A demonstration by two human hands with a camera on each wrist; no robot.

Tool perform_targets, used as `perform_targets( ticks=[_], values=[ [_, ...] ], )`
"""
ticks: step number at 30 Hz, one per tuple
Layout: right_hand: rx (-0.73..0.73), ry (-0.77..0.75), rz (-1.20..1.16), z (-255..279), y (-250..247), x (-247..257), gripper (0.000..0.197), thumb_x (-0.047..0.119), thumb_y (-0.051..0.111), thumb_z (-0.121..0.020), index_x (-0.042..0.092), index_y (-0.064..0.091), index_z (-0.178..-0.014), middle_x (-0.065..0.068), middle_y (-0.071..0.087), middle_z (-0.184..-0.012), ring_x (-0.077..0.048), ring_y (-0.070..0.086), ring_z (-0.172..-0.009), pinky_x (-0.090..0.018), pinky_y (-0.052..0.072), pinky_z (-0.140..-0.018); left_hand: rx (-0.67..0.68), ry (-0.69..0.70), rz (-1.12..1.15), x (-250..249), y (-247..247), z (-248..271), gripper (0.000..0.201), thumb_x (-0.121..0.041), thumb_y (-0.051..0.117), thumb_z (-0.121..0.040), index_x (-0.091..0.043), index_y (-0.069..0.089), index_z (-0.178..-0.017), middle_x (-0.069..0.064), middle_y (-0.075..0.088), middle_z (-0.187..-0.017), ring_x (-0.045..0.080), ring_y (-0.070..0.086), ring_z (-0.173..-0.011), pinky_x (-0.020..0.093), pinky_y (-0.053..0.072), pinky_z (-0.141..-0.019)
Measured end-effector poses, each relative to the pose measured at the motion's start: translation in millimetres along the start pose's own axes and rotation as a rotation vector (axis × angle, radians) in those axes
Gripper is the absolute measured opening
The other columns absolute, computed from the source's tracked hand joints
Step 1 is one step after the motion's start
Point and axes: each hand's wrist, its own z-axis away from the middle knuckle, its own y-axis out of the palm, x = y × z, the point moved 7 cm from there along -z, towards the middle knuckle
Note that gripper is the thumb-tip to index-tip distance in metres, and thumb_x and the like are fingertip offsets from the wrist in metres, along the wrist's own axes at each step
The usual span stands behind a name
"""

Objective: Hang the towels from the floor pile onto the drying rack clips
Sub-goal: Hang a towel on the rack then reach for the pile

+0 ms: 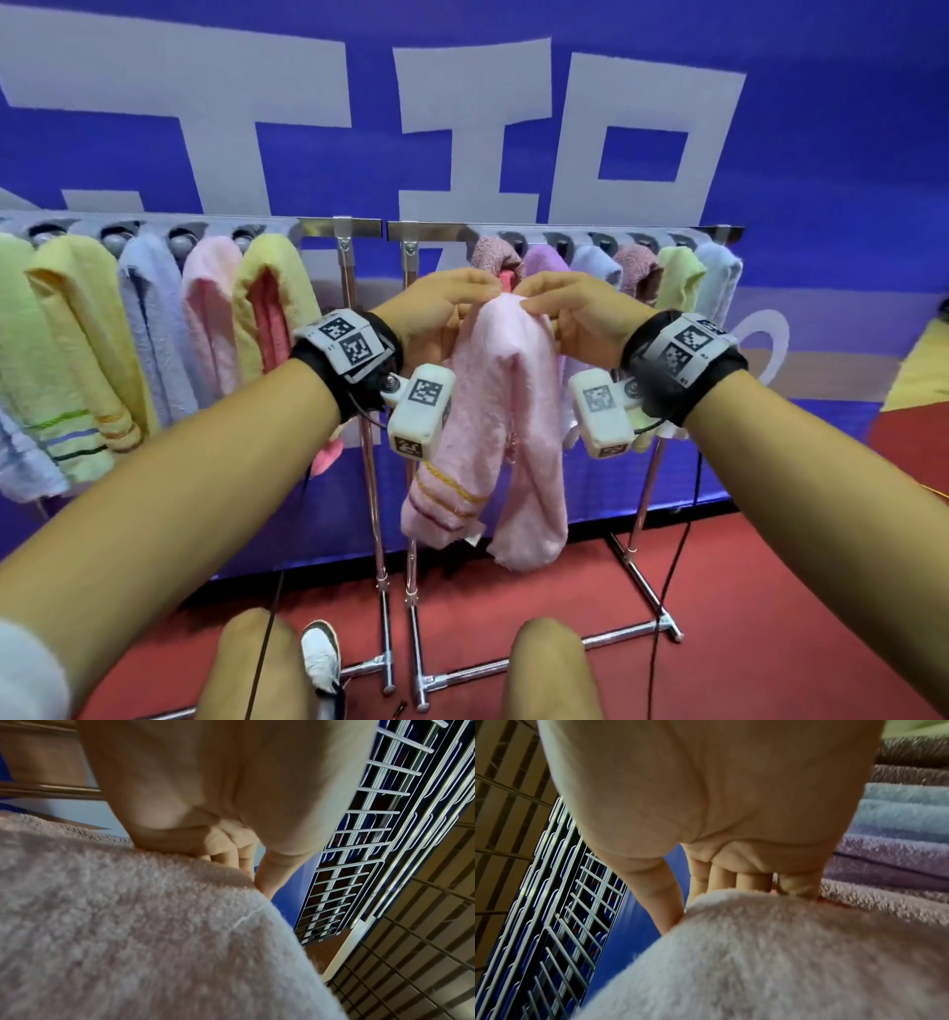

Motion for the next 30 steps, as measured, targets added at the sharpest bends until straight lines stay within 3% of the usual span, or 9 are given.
perform_targets(
  ticks=[5, 9, 13, 16, 20, 23, 26, 28, 30],
  values=[
    [-0.131, 0.010, -0.078, -11, -47, 6, 0.031, -0.004, 0.046, -0.089, 0.021, 0.045, -0.070, 0.009, 0.047, -0.053, -0.008, 0.042, -0.045, -0.021, 0.030, -0.046, -0.005, -0.019, 0.004, -3, 27, -37, 0.019, -0.005, 0.053, -0.096, -0.017, 0.058, -0.082, -0.004, 0.053, -0.056, 0.005, 0.048, -0.045, 0.013, 0.036, -0.040],
    [-0.187, -0.014, -0.027, -29, -74, 9, 0.029, -0.006, 0.044, -0.085, 0.017, 0.049, -0.068, 0.004, 0.045, -0.059, -0.012, 0.039, -0.054, -0.024, 0.030, -0.050, -0.088, 0.086, 0.020, -10, 41, -69, 0.021, 0.002, 0.049, -0.094, -0.014, 0.060, -0.084, 0.001, 0.058, -0.073, 0.010, 0.052, -0.066, 0.019, 0.044, -0.057],
    [-0.199, -0.044, 0.001, -52, -96, 17, 0.030, -0.009, 0.041, -0.084, 0.014, 0.053, -0.069, 0.003, 0.048, -0.055, -0.013, 0.041, -0.052, -0.023, 0.032, -0.050, -0.182, 0.149, 0.005, -17, 47, -99, 0.021, 0.005, 0.049, -0.093, -0.011, 0.062, -0.088, 0.003, 0.063, -0.081, 0.011, 0.056, -0.070, 0.018, 0.050, -0.062],
    [-0.227, -0.049, -0.016, -70, -114, 17, 0.031, -0.009, 0.039, -0.085, 0.013, 0.054, -0.068, 0.001, 0.048, -0.057, -0.014, 0.039, -0.055, -0.026, 0.029, -0.053, -0.207, 0.158, -0.029, -16, 54, -124, 0.021, 0.005, 0.050, -0.092, -0.011, 0.064, -0.087, 0.008, 0.064, -0.091, 0.017, 0.057, -0.081, 0.027, 0.051, -0.075],
    [-0.233, -0.025, -0.039, -95, -136, 12, 0.031, -0.007, 0.038, -0.084, 0.013, 0.055, -0.067, -0.004, 0.047, -0.066, -0.017, 0.042, -0.060, -0.028, 0.031, -0.056, -0.244, 0.163, -0.048, -15, 60, -151, 0.026, 0.007, 0.049, -0.090, -0.015, 0.062, -0.085, 0.006, 0.063, -0.088, 0.018, 0.057, -0.082, 0.030, 0.050, -0.077],
    [-0.220, -0.014, -0.026, -107, -148, 14, 0.030, -0.008, 0.036, -0.085, 0.011, 0.053, -0.068, -0.001, 0.048, -0.058, -0.014, 0.045, -0.052, -0.021, 0.035, -0.047, -0.290, 0.158, -0.084, -12, 67, -168, 0.028, 0.005, 0.047, -0.092, -0.020, 0.058, -0.085, 0.004, 0.061, -0.088, 0.021, 0.056, -0.087, 0.035, 0.050, -0.083],
    [-0.220, 0.022, 0.049, -123, -159, 14, 0.030, -0.008, 0.036, -0.083, 0.012, 0.053, -0.067, -0.002, 0.046, -0.055, -0.015, 0.041, -0.048, -0.022, 0.033, -0.046, -0.392, 0.152, -0.159, -9, 70, -183, 0.027, 0.001, 0.042, -0.092, -0.023, 0.056, -0.092, 0.005, 0.061, -0.098, 0.024, 0.059, -0.096, 0.039, 0.053, -0.093],
    [-0.229, 0.056, 0.163, -133, -164, 13, 0.031, -0.007, 0.038, -0.080, 0.014, 0.055, -0.064, -0.005, 0.044, -0.060, -0.018, 0.038, -0.053, -0.025, 0.028, -0.050, -0.442, 0.162, -0.231, -10, 70, -190, 0.030, -0.001, 0.038, -0.092, -0.021, 0.056, -0.107, 0.009, 0.062, -0.113, 0.029, 0.060, -0.106, 0.042, 0.051, -0.096],
    [-0.214, 0.092, 0.268, -144, -164, 11, 0.033, -0.007, 0.040, -0.081, 0.016, 0.056, -0.063, -0.005, 0.045, -0.063, -0.019, 0.038, -0.056, -0.027, 0.028, -0.052, -0.471, 0.158, -0.319, -12, 67, -195, 0.036, -0.003, 0.036, -0.093, -0.017, 0.054, -0.121, 0.011, 0.059, -0.121, 0.030, 0.057, -0.108, 0.037, 0.048, -0.096]
  ],
)
